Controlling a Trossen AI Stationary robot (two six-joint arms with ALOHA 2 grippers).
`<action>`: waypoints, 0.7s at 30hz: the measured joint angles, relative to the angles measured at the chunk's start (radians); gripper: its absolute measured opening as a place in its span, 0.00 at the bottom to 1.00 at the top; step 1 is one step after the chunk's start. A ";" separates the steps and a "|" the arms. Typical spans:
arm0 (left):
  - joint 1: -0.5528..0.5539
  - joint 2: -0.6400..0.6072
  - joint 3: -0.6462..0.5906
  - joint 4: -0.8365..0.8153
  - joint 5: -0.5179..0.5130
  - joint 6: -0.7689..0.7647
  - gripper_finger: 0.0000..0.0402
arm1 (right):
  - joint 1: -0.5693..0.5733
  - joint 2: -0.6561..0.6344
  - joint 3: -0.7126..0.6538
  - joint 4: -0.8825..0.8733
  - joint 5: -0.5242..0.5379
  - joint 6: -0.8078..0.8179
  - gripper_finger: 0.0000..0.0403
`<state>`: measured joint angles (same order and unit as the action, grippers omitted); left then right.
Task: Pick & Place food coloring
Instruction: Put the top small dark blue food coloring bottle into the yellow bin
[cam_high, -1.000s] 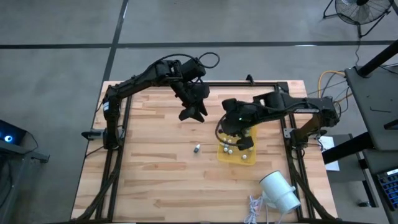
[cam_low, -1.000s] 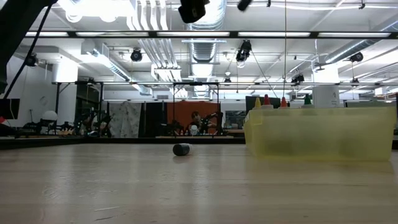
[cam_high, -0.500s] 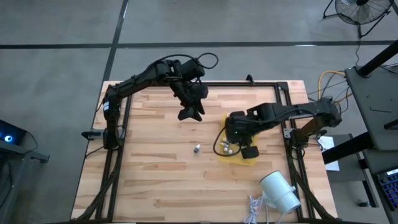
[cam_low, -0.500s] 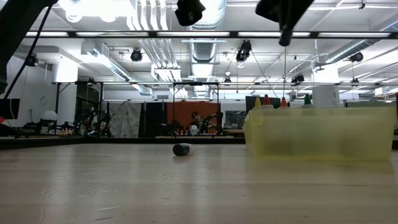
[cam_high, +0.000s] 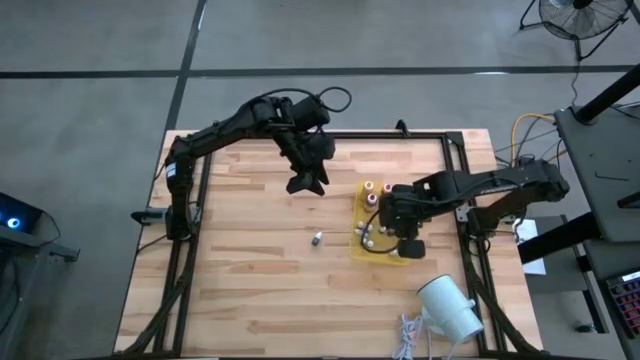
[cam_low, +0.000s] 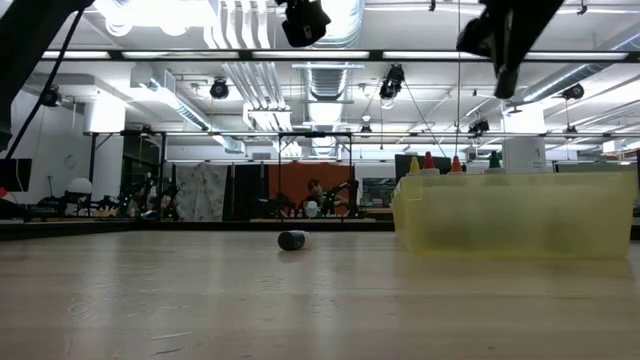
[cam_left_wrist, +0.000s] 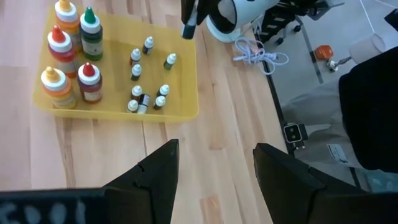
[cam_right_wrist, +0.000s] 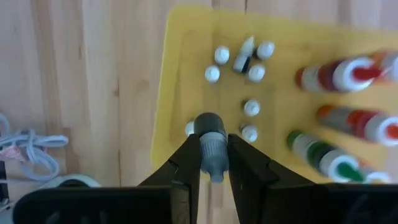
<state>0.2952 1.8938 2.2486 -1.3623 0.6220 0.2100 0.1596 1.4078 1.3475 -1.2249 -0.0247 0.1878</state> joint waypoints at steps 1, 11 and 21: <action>0.000 0.000 -0.006 0.000 0.000 0.000 0.44 | 0.000 -0.001 -0.015 0.000 -0.007 0.017 0.13; 0.001 0.002 -0.057 0.000 -0.004 -0.003 0.44 | 0.000 0.007 -0.145 0.042 -0.047 0.091 0.13; 0.003 0.002 -0.058 0.011 -0.019 -0.004 0.44 | -0.006 0.005 -0.256 0.147 -0.059 0.136 0.13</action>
<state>0.2977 1.8954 2.1910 -1.3518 0.6029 0.2058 0.1541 1.4132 1.0914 -1.0775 -0.0841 0.3237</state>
